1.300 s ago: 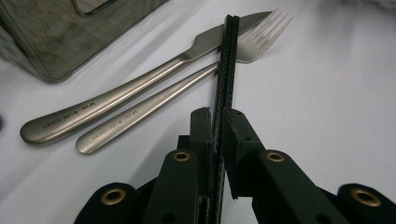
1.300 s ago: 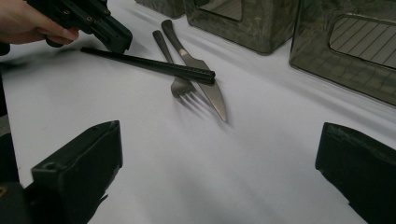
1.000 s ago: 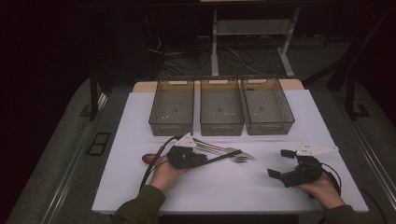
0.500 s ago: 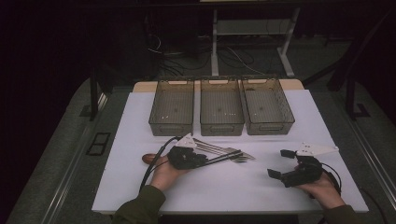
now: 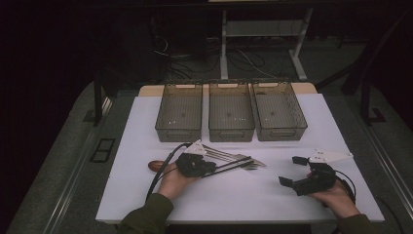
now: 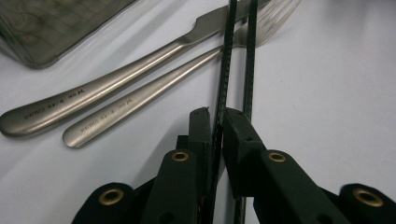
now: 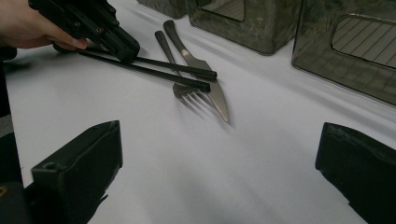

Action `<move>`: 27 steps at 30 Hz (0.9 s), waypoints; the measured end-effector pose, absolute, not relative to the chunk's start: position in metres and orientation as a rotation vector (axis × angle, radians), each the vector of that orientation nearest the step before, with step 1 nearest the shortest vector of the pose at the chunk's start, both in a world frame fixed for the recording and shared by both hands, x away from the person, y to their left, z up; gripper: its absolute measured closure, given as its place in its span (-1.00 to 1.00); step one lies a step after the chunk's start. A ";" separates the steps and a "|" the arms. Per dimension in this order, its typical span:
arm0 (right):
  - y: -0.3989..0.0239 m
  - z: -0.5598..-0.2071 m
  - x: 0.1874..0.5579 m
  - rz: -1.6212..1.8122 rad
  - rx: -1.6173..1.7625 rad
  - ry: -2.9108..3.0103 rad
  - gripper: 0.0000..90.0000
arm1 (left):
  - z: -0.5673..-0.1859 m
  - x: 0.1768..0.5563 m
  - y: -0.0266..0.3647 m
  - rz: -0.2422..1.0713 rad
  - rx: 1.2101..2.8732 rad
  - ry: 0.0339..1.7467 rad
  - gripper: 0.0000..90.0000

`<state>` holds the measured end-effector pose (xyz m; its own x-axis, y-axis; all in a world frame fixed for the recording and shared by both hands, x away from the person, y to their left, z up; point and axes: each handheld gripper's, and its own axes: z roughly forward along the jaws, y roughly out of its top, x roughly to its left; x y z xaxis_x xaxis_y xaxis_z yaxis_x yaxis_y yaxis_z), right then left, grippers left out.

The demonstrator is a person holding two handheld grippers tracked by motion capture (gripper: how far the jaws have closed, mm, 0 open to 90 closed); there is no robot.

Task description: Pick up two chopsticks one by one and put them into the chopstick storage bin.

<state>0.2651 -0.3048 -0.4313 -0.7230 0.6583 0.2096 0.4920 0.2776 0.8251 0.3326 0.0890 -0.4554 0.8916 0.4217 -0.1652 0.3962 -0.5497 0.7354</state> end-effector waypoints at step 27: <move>-0.306 -0.431 0.265 1.429 1.066 2.360 -1.00 | -0.449 0.331 0.089 0.045 2.182 0.588 0.89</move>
<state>0.2649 -0.3061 -0.4312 -0.7257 0.6585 0.1994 0.4819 0.2795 0.8305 0.3311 0.0890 -0.4488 0.8885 0.4264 -0.1695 0.3960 -0.5257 0.7529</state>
